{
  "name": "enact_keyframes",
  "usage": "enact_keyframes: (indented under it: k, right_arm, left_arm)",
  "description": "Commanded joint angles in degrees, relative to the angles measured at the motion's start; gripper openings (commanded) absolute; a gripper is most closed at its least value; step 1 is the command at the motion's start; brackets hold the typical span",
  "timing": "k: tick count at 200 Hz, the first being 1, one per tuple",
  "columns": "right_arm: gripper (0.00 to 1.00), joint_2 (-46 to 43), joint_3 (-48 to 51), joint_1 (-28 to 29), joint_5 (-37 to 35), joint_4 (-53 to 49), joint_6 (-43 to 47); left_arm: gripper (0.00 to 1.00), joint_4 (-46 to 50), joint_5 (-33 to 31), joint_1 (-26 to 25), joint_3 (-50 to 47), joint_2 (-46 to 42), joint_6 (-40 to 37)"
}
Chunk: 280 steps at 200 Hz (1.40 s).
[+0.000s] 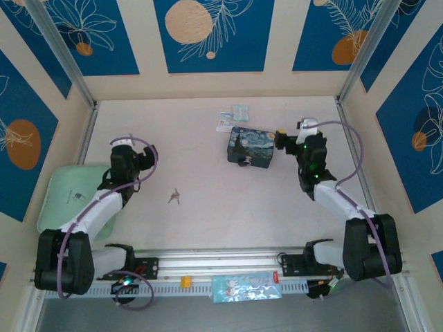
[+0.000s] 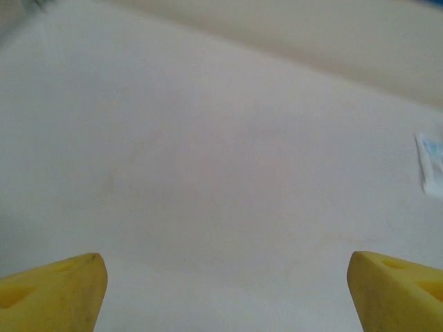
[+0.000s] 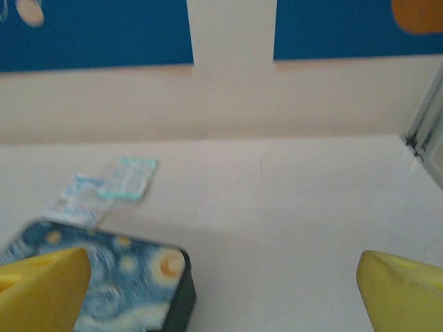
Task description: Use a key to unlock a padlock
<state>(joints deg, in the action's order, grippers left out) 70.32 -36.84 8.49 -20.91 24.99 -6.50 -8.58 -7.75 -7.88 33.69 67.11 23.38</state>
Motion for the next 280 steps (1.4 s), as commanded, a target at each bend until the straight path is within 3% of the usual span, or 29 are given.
enact_keyframes:
  k: [1, 43, 77, 112, 209, 227, 246, 280]
  right_arm:
    - [0.99, 0.2, -2.3, 2.4, 1.4, -16.5, -5.6]
    - [0.99, 3.3, -11.2, 11.3, 5.1, -31.0, -15.1]
    - [0.97, 7.9, -17.1, 18.1, 8.8, -38.9, -23.5]
    - [0.95, 11.9, -20.5, 23.6, 8.9, -41.2, -25.6]
    - [0.95, 13.5, -22.6, 25.9, 8.3, -42.3, -24.4]
    - [0.95, 14.9, -23.0, 26.0, 10.8, -42.9, -23.4]
    - [0.82, 16.6, -23.3, 26.1, 15.5, -43.1, -22.2]
    - [0.7, 20.1, -25.1, 28.4, 21.0, -42.5, -20.2]
  left_arm:
    - [0.87, 16.6, 7.3, -1.2, 2.7, -0.4, 4.2]
    - [0.82, 26.9, 15.3, -3.7, 2.0, -1.1, 8.5]
    - [0.8, 21.7, 17.3, -9.7, -0.6, 0.0, 14.1]
    - [0.78, 17.0, 18.0, -17.3, -1.0, 5.7, 18.6]
    - [0.77, 6.1, 22.5, -25.8, 5.1, 19.3, 20.4]
    - [0.76, 5.8, 22.8, -26.0, 6.1, 19.3, 20.5]
    - [0.81, 7.9, 17.5, -24.4, 5.2, 15.4, 19.9]
    - [0.89, 11.4, 11.0, -15.6, 3.1, 7.3, 19.3]
